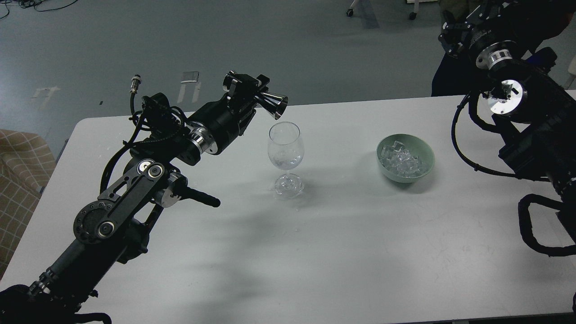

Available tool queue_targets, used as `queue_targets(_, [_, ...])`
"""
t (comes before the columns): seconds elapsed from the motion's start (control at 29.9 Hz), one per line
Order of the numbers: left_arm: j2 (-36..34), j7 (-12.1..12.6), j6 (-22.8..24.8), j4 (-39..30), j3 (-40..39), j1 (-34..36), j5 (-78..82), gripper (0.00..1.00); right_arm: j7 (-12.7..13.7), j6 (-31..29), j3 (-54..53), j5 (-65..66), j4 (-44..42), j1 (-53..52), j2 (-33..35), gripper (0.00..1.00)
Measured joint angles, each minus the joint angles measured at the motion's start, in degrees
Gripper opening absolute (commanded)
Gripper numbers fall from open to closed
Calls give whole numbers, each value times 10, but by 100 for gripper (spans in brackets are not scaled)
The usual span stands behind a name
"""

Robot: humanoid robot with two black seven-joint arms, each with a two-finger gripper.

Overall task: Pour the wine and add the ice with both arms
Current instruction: 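Hold the jigger tilted over the glass with the left gripper, then turn the jigger upright and move it back with the left gripper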

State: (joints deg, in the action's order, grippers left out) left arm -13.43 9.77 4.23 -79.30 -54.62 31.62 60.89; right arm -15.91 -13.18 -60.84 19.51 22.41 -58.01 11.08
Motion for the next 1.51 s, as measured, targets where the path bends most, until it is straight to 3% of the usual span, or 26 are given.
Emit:
queue_targets(0.17, [-3, 0, 0, -8, 0, -1, -2, 0, 0, 0, 0, 0, 0, 0, 0, 100])
queue_targets(0.4, [0, 34, -2, -37, -15, -6, -102, 0, 0, 0, 0, 0, 0, 1, 5, 100])
queue_targets(0.67, [0, 28, 3, -29, -110, -33, -316, 0, 0, -1, 1, 0, 0, 1, 7, 100])
queue_targets(1.04, [6, 18, 108, 109, -278, -126, -590, 0, 0, 0, 4, 0, -1, 3, 14, 100])
queue_targets(1.3, [42, 4, 149, 253, -288, -122, -646, 0, 3, 4, 4, 2, -1, 4, 14, 100])
queue_targets(1.51, [61, -11, 160, 304, -281, -103, -643, 3, 4, 9, 5, 2, -1, 4, 14, 100])
